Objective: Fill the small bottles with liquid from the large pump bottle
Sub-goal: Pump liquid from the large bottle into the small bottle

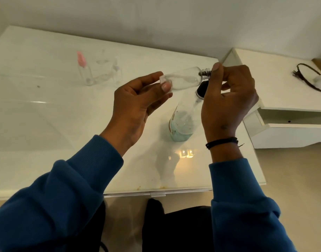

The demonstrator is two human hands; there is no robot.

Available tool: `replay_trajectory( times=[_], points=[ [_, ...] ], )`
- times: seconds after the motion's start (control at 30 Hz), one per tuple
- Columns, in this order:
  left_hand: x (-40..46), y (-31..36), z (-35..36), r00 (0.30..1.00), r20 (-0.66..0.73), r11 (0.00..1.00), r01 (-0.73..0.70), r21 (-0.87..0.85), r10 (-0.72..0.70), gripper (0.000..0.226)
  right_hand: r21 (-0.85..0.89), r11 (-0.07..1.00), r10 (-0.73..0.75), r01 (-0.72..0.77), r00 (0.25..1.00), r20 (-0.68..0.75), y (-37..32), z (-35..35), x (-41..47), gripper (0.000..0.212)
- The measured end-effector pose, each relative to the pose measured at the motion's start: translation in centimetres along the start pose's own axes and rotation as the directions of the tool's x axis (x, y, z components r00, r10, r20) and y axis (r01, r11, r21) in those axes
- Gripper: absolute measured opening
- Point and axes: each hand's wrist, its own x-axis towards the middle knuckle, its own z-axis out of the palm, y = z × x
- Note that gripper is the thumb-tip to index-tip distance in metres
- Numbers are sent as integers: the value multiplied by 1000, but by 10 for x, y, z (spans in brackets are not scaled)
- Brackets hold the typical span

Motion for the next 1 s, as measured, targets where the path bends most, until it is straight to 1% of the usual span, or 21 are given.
replay_trajectory(
  times=[0.13,0.27,0.4,0.53,0.63,0.8,0.9,1.0],
  points=[
    [-1,-3,1,1000,17,1000,10,2,-10,33,-7,1000,-9,9,1000,-19,-1,-3,3,26],
    [0,-1,0,1000,7,1000,0,-6,0,35,2,1000,6,-6,1000,25,-3,-1,0,25],
    [-1,-2,0,1000,15,1000,-4,1,4,33,19,1000,-21,21,1000,8,-3,-5,3,28],
    [0,0,-1,1000,-8,1000,-12,7,12,33,0,1000,-10,10,999,41,-4,-1,1,26],
    [-1,-2,0,1000,7,1000,-6,11,6,32,19,1000,-24,23,1000,20,-4,-6,2,26],
    [1,0,-2,1000,-16,1000,-18,16,18,32,-26,999,-23,24,998,51,-7,-3,0,25],
    [-1,-2,-1,1000,0,1000,-10,8,10,30,-26,999,-36,37,999,19,-5,-6,1,25],
    [1,-2,0,1000,-5,999,-18,29,18,34,-21,999,-24,25,999,25,-5,-2,3,24]
  ],
)
